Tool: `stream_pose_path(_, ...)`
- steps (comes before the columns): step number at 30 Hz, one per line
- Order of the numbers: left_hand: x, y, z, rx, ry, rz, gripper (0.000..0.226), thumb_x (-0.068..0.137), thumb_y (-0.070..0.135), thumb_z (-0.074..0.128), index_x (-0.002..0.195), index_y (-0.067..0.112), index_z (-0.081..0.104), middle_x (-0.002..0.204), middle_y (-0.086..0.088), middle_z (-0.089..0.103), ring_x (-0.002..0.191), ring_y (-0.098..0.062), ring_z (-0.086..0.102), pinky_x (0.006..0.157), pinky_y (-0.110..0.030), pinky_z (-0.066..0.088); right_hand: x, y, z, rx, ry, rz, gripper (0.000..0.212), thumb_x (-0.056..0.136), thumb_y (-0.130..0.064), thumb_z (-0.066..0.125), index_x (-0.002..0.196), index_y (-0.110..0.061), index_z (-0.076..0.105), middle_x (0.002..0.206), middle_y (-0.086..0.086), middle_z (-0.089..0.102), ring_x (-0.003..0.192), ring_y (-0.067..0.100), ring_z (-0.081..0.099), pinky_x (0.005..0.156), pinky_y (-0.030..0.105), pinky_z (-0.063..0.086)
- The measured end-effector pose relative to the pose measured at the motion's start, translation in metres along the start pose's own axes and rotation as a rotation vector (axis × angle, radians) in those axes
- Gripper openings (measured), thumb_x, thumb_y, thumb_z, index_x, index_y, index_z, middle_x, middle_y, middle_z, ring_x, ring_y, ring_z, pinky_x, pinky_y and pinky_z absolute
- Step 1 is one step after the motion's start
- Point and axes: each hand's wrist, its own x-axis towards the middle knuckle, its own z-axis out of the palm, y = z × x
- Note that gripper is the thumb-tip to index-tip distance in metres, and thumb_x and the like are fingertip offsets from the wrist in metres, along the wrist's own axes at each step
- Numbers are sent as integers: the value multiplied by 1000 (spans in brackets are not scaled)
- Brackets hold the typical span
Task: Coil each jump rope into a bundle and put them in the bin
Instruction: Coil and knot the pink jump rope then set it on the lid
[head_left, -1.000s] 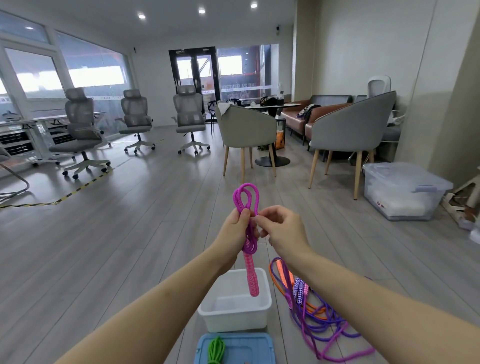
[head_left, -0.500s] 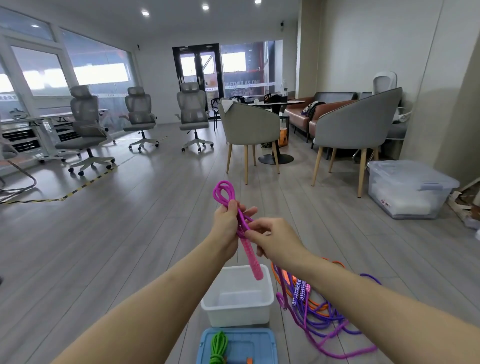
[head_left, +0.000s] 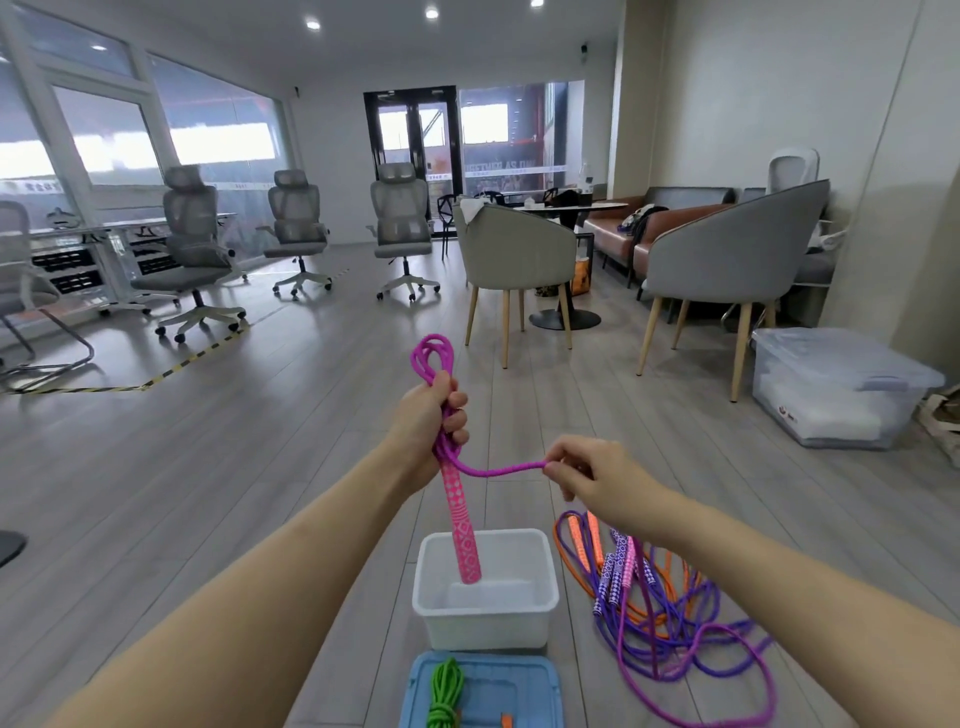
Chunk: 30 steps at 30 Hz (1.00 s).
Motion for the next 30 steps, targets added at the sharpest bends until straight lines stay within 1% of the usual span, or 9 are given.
stream_pose_path(3, -15, -7, 9, 284, -119, 6, 26, 110, 31, 43, 100, 10, 54, 81, -3, 64, 64, -15, 63, 56, -30, 54, 5, -5, 2, -66, 141, -79, 8, 98, -39, 65, 96, -32, 70, 77, -15, 65, 72, 7, 61, 69, 40, 55)
stream_pose_path(5, -24, -11, 14, 379, -176, -21, 29, 110, 31, 42, 108, 5, 55, 95, -9, 72, 80, -23, 72, 74, -41, 61, 8, -14, 4, -158, 206, -137, 20, 95, -51, 62, 102, -36, 72, 86, -18, 67, 79, 5, 62, 69, 39, 56)
stream_pose_path(8, -38, -15, 24, 467, -251, -56, 32, 110, 32, 40, 108, 3, 55, 85, -7, 74, 74, -21, 72, 77, -41, 63, 11, -20, 7, -218, 279, -166, 38, 90, -63, 51, 104, -37, 74, 92, -16, 73, 84, 8, 67, 70, 40, 57)
stream_pose_path(14, -43, -27, 31, 561, -293, -36, 44, 112, 33, 35, 117, -6, 55, 91, -20, 68, 65, -22, 67, 82, -50, 60, 12, -26, 3, -437, 380, -182, 33, 94, -59, 57, 96, -31, 74, 84, -10, 74, 77, 14, 68, 63, 31, 50)
stream_pose_path(18, -45, -29, 32, 559, -319, -65, 31, 112, 30, 35, 106, 5, 51, 72, -3, 56, 55, -15, 54, 65, -38, 61, 9, -29, -2, -552, 346, -142, 33, 94, -61, 59, 93, -30, 69, 83, -9, 72, 76, 15, 66, 62, 28, 41)
stream_pose_path(21, -46, -27, 33, 595, -361, -103, 26, 111, 34, 36, 98, 13, 44, 67, 3, 42, 51, -10, 35, 49, -25, 42, 7, -24, -8, -532, 312, -94, 45, 86, -74, 56, 83, -29, 61, 71, -9, 64, 67, 14, 59, 57, 27, 37)
stream_pose_path(24, -45, -22, 30, 751, -472, -142, 29, 108, 39, 43, 104, 11, 48, 67, 4, 39, 54, -11, 32, 49, -24, 36, 7, -16, -17, -624, 279, -155, 56, 78, -84, 44, 79, -30, 56, 65, -11, 58, 60, 11, 55, 52, 24, 35)
stream_pose_path(27, -45, -18, 26, 894, -575, -214, 28, 106, 39, 51, 103, 11, 51, 65, 4, 38, 55, -11, 33, 51, -25, 36, 6, -5, -22, -655, 244, -237, 65, 81, -84, 35, 86, -27, 68, 69, -11, 66, 59, 8, 58, 53, 24, 42)
stream_pose_path(30, -45, -9, 20, 796, -567, -217, 26, 108, 34, 49, 89, 16, 47, 65, 4, 33, 55, -11, 29, 51, -24, 33, 3, 7, -21, -561, 266, -218, 65, 88, -80, 27, 82, -26, 62, 63, -8, 61, 54, 10, 54, 50, 27, 40)
